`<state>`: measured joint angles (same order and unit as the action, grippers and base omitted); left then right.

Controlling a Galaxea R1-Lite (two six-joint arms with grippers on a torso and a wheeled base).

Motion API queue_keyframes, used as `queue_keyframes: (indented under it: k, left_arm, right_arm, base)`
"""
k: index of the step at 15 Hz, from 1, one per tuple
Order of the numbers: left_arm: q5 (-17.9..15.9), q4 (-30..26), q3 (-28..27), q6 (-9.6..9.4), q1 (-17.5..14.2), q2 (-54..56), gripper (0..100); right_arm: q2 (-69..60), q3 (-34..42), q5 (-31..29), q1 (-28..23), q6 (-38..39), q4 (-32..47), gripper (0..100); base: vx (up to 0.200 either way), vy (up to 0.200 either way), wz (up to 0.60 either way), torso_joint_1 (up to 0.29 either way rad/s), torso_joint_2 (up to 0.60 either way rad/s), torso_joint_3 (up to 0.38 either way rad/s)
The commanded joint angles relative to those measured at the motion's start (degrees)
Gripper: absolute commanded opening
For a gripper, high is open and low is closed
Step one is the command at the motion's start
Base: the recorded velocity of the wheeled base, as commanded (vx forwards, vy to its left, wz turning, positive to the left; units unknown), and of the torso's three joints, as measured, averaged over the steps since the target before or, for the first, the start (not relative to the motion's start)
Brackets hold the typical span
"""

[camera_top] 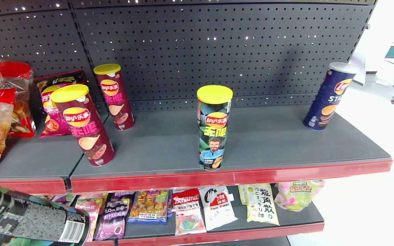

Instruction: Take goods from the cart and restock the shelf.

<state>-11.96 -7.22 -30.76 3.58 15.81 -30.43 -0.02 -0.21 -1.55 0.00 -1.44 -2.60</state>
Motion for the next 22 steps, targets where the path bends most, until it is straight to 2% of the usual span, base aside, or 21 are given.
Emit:
queue_keyframes:
  k: [1,3,5,7,13,19,22]
  left_arm:
    - [0.0,0.0,-0.1,0.02,0.0,0.1,0]
    - [0.0,0.0,-0.1,0.02,0.0,0.1,0]
    - [0.0,-0.1,0.2,0.02,0.1,0.5,0]
    - [0.0,-0.1,0.3,0.02,0.1,0.5,0]
    - [0.0,0.0,0.2,0.02,0.0,-0.3,0]
    - [0.1,1.2,0.2,0.02,0.0,-3.0,0]
    - [0.5,2.9,-1.1,0.02,-0.1,-5.3,0]
  right_arm:
    - [0.4,-0.1,-1.5,-0.2,1.8,0.0,100]
    - [0.0,0.1,-1.4,0.0,2.8,0.7,100]
    - [0.6,0.0,2.3,0.3,1.1,2.7,100]
    - [0.9,0.1,3.5,0.5,1.0,2.6,100]
    - [0.1,0.1,2.5,0.3,1.2,2.5,100]
    - [0.1,0.2,2.5,0.3,1.2,2.5,100]
    - [0.1,0.2,2.5,0.3,1.3,2.5,100]
  base:
    - [0.000,0.000,0.00,0.000,0.00,0.000]
    - [0.000,0.000,0.00,0.000,0.00,0.000]
    - [0.000,0.000,0.00,0.000,0.00,0.000]
    - [0.000,0.000,0.00,0.000,0.00,0.000]
    - [0.000,0.000,0.00,0.000,0.00,0.000]
    - [0.000,0.000,-0.60,0.005,0.00,0.002]
    - [0.000,0.000,0.00,0.000,0.00,0.000]
